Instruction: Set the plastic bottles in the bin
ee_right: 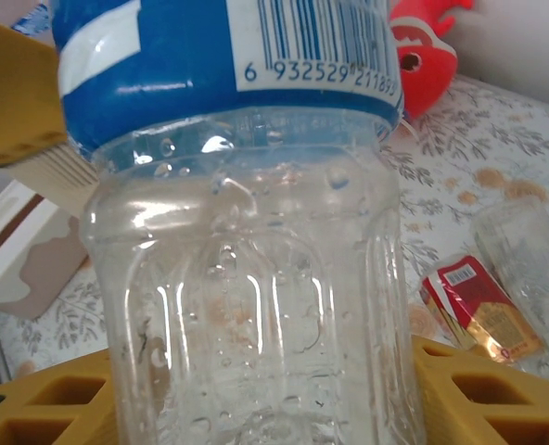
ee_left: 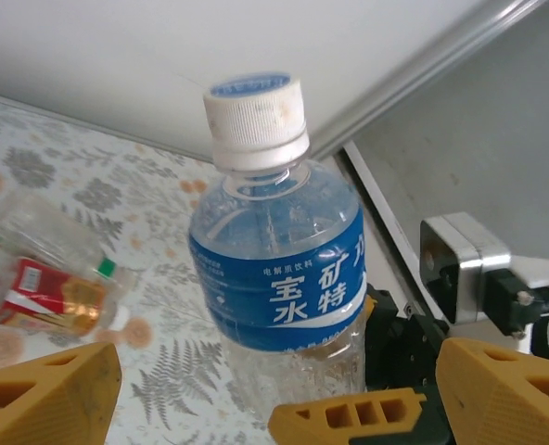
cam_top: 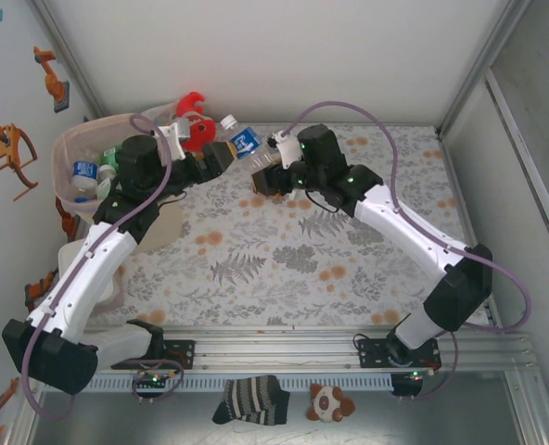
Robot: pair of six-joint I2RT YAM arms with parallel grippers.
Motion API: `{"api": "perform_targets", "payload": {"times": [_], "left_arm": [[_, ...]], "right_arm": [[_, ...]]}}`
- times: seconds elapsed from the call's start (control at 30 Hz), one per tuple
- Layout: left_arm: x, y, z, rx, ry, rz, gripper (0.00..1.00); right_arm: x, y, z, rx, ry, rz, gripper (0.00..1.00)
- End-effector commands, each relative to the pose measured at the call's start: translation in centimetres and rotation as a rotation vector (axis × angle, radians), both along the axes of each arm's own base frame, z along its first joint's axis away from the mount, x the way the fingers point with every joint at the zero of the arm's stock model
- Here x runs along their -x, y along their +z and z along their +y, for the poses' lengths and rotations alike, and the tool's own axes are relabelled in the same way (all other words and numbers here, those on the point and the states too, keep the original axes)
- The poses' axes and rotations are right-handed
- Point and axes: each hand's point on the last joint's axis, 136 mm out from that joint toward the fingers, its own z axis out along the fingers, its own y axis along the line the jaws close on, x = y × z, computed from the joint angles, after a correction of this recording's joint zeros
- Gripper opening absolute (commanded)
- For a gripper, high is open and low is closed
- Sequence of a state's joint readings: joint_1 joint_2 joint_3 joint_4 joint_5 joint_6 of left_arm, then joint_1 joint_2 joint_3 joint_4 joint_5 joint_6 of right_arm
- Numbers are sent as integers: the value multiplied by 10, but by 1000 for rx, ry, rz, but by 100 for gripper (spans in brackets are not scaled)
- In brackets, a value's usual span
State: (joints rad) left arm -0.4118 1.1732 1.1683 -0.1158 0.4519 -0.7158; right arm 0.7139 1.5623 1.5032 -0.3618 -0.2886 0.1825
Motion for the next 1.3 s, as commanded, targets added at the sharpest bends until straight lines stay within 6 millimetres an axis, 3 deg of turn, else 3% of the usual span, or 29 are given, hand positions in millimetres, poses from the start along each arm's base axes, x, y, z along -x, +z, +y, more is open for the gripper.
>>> {"api": "perform_targets", "payload": {"times": [0.0, 0.2, 0.37, 0.57, 0.9, 1.1, 1.27], "left_arm": [[4, 32, -14, 64, -44, -64, 91], [-5, 23, -15, 83, 11, -17, 93], [0, 28, -23, 112, -15, -28, 88], [2, 21, -24, 109, -2, -9, 84], [7, 21, -19, 103, 26, -9, 61], [9, 25, -8, 42, 69, -33, 57], [9, 41, 11, -44, 120, -82, 57]], "right_arm": [[14, 28, 7, -21, 44, -54, 53], [28, 50, 15, -52, 79, -87, 53], [35, 59, 18, -64, 91, -105, 53], [42, 66, 22, -80, 115, -113, 53], [40, 62, 17, -57, 75, -112, 53], [44, 61, 18, -58, 79, -103, 67], [47, 68, 11, -65, 62, -127, 74]]}}
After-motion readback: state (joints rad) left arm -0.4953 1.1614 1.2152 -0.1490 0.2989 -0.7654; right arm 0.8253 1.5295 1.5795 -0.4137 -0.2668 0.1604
